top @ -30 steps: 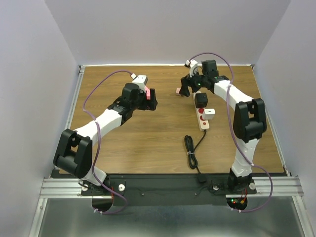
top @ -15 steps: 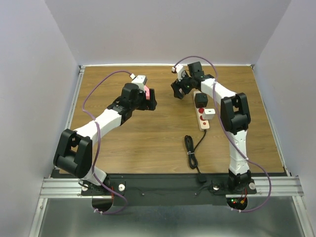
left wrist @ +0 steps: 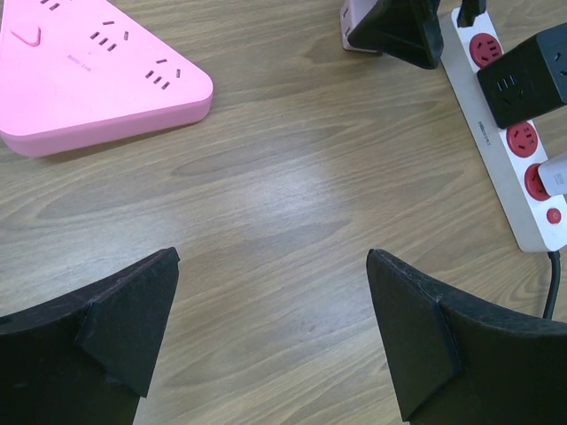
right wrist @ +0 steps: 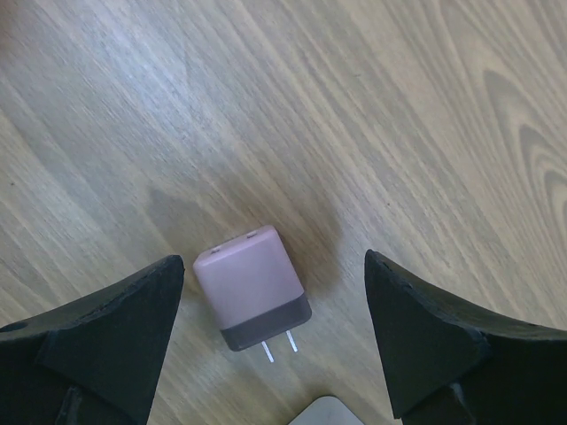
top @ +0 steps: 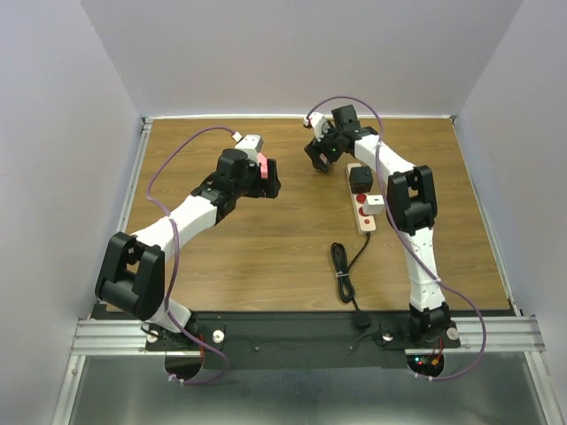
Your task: Insert the plug
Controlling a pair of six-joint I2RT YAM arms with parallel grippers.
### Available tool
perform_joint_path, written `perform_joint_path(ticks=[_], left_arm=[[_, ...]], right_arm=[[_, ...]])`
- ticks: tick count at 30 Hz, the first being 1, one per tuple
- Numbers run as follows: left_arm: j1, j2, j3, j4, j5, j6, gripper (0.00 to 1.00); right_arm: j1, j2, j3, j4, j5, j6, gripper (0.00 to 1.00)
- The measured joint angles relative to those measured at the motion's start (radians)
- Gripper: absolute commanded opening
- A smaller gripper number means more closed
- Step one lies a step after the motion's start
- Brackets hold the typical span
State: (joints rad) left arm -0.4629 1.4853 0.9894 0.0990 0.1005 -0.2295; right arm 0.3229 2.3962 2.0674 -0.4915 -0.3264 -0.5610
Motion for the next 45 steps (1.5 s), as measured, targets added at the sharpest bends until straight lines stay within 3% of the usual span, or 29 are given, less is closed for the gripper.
perform_joint_path(ticks=[6, 9, 10, 15, 17, 18, 24, 28, 35, 39, 45], left_arm=[[0.000, -0.015, 0.000, -0.003, 0.005, 0.000, 0.99], [0.000, -0.022, -0.001, -0.005, 0.005, 0.000, 0.99], [0.000, -0.024, -0.002, -0.006, 0.005, 0.000, 0.99], [0.000, -0.037, -0.002, -0.012, 0.005, 0.000, 0.99], [0.000, -0.046, -0.006, -0.013, 0.005, 0.000, 0.99], [0.000, -0.051, -0.010, -0.013, 0.005, 0.000, 0.99], [0.000, -0.126, -0.114, 0.045, 0.027, -0.025, 0.99], [-0.001, -0.201, -0.201, 0.128, 0.067, -0.075, 0.99], [-0.035, -0.284, -0.213, 0.218, 0.058, -0.096, 0.99], [-0.053, -0.334, -0.216, 0.258, 0.038, -0.107, 0.99], [-0.129, -0.365, -0.222, 0.347, -0.014, -0.145, 0.99]], right_arm=[[0.003, 0.034, 0.039, -0.067, 0.005, -0.023, 0.84], [0.006, 0.040, 0.041, -0.101, 0.006, -0.030, 0.75], [0.006, 0.046, 0.046, -0.113, 0.005, -0.034, 0.66], [0.011, 0.059, 0.066, -0.141, 0.001, -0.036, 0.41], [0.012, 0.066, 0.088, -0.153, -0.002, -0.031, 0.09], [0.013, 0.070, 0.097, -0.158, -0.003, -0.020, 0.01], [0.027, 0.072, 0.177, -0.158, -0.035, 0.121, 0.01], [0.048, -0.034, 0.109, -0.111, -0.066, 0.264, 0.00], [0.113, -0.453, -0.173, 0.072, -0.062, 0.612, 0.00], [0.145, -0.709, -0.412, 0.282, -0.036, 0.800, 0.00], [0.218, -0.901, -0.701, 0.494, 0.053, 0.998, 0.00]])
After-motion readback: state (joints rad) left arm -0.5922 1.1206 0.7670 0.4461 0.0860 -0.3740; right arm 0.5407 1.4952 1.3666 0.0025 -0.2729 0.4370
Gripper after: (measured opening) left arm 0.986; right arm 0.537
